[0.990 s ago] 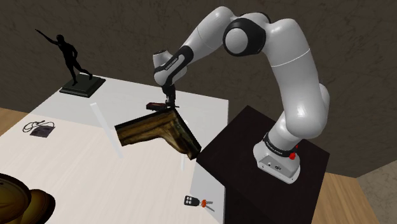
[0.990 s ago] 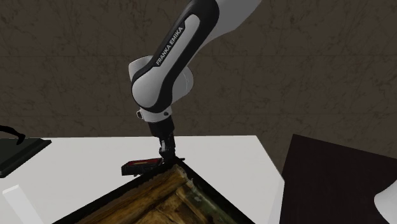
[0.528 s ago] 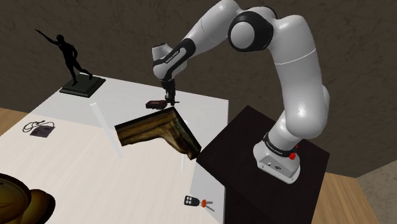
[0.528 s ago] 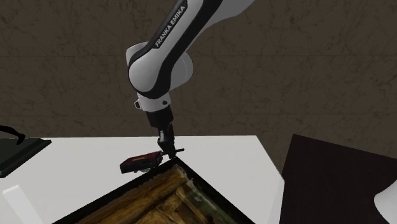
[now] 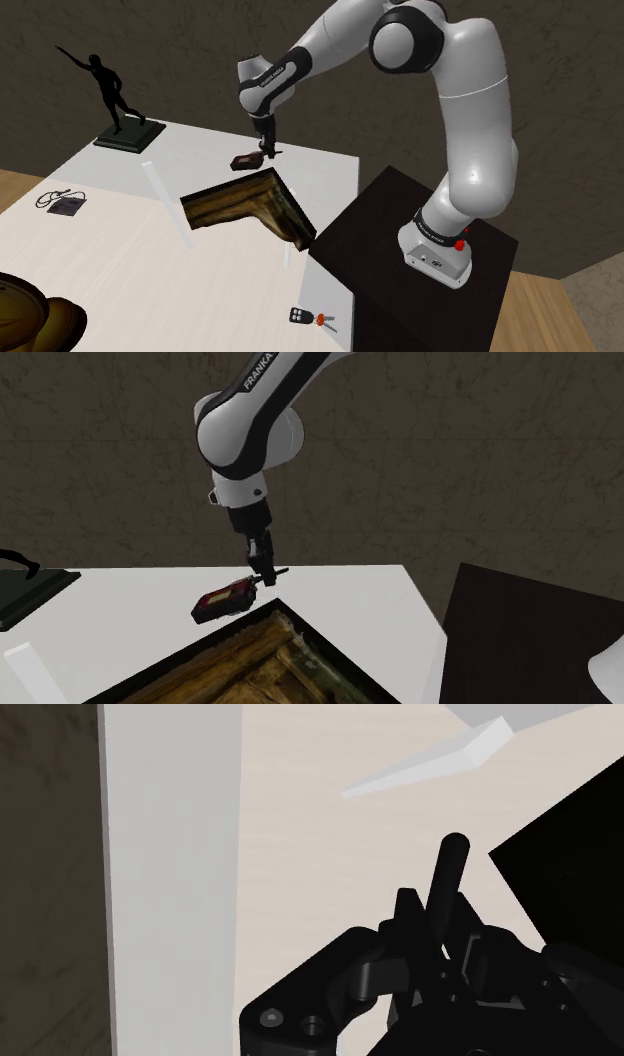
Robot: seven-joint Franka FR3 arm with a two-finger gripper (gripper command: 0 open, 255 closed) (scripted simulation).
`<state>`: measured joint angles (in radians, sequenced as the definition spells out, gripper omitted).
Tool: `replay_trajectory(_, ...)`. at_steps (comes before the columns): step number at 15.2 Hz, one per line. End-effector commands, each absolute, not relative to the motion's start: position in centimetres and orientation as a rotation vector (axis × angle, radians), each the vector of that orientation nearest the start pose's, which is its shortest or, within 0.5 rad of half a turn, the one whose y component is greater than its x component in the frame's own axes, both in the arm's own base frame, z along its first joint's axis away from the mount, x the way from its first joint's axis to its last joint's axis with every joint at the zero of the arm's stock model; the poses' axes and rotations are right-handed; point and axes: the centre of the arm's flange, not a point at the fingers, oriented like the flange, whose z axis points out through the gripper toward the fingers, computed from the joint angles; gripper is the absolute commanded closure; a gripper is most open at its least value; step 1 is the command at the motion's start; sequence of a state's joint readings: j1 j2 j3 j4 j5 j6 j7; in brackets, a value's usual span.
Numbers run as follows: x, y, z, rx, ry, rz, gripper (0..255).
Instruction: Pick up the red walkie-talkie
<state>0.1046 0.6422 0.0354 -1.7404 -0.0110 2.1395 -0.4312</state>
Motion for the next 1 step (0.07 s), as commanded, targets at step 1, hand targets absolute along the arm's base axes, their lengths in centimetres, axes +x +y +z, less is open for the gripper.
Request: replay_trajectory(1, 63.37, 8.71, 19.38, -2.946, -0.869, 0.368, 255)
